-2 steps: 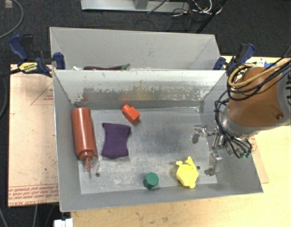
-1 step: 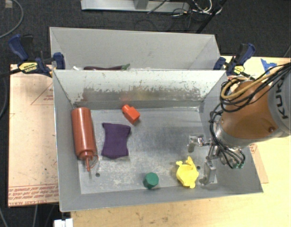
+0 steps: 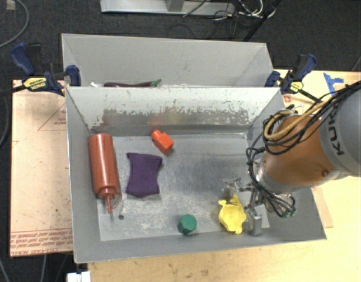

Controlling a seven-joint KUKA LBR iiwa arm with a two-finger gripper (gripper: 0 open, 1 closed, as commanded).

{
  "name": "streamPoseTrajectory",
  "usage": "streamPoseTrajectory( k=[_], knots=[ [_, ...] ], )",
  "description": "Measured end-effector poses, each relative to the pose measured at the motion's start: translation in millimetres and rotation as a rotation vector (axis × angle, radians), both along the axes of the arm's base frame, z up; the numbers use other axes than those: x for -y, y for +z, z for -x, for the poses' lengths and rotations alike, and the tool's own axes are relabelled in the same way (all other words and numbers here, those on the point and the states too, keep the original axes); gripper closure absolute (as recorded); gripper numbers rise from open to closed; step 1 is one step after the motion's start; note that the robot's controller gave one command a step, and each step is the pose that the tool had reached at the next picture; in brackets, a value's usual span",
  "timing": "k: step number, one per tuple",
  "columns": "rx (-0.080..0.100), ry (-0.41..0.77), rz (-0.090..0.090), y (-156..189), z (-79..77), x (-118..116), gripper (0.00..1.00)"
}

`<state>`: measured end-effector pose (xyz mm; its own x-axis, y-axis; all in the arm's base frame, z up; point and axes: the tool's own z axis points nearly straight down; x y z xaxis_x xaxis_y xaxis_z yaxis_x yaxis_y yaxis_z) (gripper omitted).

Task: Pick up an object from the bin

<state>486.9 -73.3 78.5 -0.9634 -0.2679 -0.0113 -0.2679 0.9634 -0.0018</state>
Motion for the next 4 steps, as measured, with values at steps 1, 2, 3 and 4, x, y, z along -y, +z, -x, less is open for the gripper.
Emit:
streamPoseTrajectory(
  k=[1, 2, 3, 4],
  knots=[
    [-0.001, 0.110, 0.000, -14.6, -0.6, -0.2, 1.00],
    [-0.011, 0.138, -0.001, -10.8, 1.6, 1.3, 1.00],
    [0.002, 0.105, -0.001, 119.1, -6.1, 1.9, 1.00],
    [0.001, 0.105, -0.001, 119.1, -6.1, 1.9, 1.00]
  ],
)
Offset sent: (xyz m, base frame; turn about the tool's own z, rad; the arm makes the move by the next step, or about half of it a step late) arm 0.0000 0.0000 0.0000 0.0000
